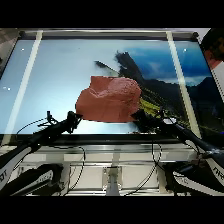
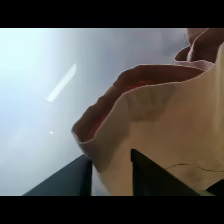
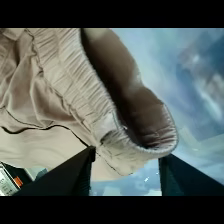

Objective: Fold the clothes and pants, and hang the long-sleeved shirts on hangers.

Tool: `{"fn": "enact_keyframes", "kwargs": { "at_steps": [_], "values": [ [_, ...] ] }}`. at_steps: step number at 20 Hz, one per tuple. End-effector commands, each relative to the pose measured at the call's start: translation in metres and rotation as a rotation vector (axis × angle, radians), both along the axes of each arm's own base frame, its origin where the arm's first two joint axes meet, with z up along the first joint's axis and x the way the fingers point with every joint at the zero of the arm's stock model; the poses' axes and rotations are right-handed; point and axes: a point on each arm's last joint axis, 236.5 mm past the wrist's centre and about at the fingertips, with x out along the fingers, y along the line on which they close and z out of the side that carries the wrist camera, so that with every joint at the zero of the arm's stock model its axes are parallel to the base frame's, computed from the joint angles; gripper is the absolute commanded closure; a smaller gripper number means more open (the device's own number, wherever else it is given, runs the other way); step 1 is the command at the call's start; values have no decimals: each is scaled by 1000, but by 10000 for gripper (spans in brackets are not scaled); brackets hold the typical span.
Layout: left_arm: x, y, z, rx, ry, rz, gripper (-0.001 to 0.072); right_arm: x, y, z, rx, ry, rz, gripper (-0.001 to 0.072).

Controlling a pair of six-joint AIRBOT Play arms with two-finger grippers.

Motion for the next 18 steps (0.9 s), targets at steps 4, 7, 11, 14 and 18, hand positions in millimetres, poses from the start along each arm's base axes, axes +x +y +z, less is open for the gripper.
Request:
{"fn": "enact_keyframes", "kwargs": {
  "at_steps": [4, 7, 11, 14, 18],
  "values": [
    [16, -5, 7, -3, -29, -8, 683, 8, -9, -3, -40, -21, -30, 348],
    [19, -5, 9, 3, -42, -15, 699, 12, -16, -4, -64, -34, -51, 542],
    [23, -6, 14, 23, -75, -40, 702, 13, -16, -3, -101, -81, 1, 697],
    [43, -17, 55, 34, -226, -111, 704, 17, -9, 30, -82, -183, 45, 699],
    [83, -31, 191, 79, -593, -147, 704, 41, -1, 148, -106, -528, 132, 699]
  ]
}}
